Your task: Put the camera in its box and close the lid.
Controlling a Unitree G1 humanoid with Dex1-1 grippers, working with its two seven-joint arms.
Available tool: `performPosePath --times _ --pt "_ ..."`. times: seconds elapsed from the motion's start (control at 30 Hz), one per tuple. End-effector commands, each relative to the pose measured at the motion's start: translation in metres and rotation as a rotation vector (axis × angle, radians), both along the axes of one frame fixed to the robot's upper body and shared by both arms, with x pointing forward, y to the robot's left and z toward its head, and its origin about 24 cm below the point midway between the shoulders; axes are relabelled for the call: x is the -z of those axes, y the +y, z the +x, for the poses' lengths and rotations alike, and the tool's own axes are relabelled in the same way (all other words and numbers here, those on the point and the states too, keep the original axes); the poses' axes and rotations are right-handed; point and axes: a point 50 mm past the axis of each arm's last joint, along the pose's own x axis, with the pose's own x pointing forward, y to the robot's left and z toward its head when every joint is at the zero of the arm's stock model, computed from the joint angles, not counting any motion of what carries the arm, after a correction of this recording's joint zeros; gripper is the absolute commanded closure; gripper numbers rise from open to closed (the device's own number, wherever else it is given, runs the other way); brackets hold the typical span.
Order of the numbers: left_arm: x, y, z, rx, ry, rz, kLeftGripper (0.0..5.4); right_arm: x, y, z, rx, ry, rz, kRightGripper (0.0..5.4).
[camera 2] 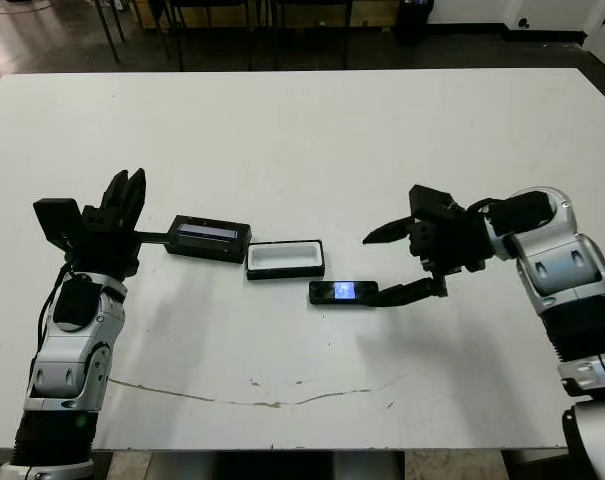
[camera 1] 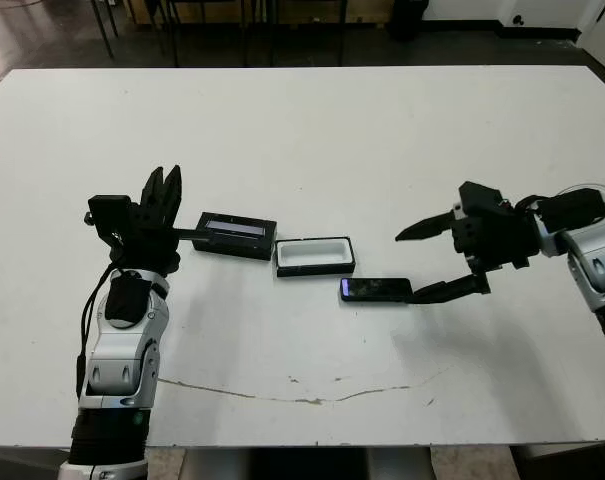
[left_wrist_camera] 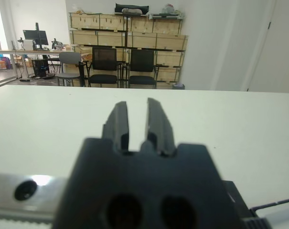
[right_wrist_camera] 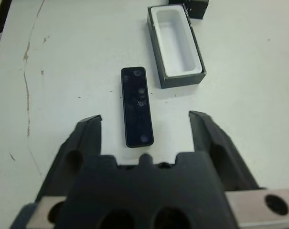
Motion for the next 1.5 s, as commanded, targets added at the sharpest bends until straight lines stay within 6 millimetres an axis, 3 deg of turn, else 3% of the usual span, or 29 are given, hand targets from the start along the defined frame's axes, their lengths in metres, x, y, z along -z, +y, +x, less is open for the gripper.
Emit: performPosePath --times 0.03,0.27,0.4,0.7,1.5 --pt "0.003 0.004 0.001 -0.005 0.024 0.014 5.40 0.012 0.000 0.001 0.018 0.051 0.004 2.29" --pt "0.002 0.005 0.002 -0.007 0.023 0.021 5.40 0.030 0.000 0.000 0.034 0.104 0.008 3.47" --pt "0.002 0.004 0.002 -0.005 0.024 0.022 5.40 0.035 0.001 -0.001 0.030 0.120 0.000 3.70" --pt "0.001 0.005 0.002 -0.005 0.024 0.020 5.40 0.044 0.001 -0.005 0.042 0.164 -0.009 5.28" --pt "0.001 0.003 0.003 0.001 0.021 0.022 5.40 0.051 -0.004 -0.009 0.106 0.145 0.022 5.40"
